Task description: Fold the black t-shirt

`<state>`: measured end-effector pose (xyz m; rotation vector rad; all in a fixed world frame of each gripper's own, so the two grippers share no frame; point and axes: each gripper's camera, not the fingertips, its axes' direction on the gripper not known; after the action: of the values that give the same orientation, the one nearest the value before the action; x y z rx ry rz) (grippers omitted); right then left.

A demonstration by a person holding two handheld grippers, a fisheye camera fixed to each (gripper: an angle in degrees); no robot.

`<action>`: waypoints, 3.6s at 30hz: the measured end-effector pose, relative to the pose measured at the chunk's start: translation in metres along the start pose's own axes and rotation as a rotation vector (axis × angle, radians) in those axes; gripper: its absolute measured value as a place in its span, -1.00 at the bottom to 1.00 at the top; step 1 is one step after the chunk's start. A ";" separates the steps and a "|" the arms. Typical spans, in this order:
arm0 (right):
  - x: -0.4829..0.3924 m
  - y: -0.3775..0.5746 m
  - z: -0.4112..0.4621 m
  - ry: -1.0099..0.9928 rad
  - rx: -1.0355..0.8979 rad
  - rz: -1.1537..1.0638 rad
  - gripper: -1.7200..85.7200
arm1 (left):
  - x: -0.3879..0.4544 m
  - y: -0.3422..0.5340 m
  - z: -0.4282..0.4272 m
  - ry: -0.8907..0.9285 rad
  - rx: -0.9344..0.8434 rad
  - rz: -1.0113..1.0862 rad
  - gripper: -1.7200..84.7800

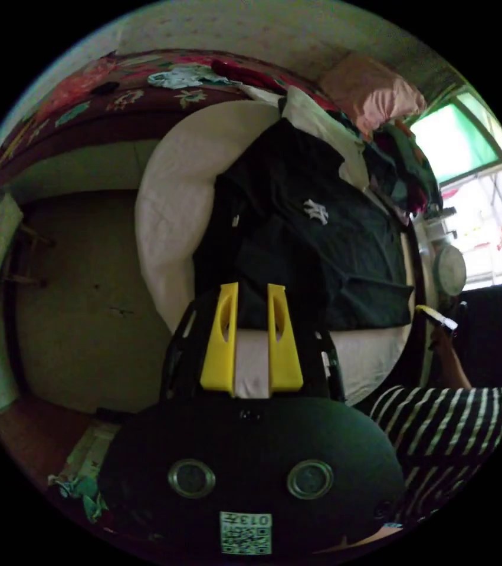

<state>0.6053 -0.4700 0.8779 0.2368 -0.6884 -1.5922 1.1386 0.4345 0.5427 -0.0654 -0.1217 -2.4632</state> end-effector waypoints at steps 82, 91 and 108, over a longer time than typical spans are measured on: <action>-0.555 -0.444 0.199 -0.397 0.035 -0.409 -0.95 | 0.160 -0.178 0.097 -0.046 -0.218 0.614 -0.94; -0.592 -0.410 0.230 -0.124 -0.079 -0.628 -0.95 | 0.125 -0.141 0.104 -0.008 -0.261 0.409 -0.96; -0.697 -0.549 0.232 -0.221 -0.129 -0.754 -0.79 | 0.195 -0.160 0.098 -0.108 -0.142 0.475 -0.93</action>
<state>0.1348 0.2622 0.5899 0.2411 -0.7011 -2.4033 0.8879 0.4482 0.6443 -0.2584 0.0227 -1.9904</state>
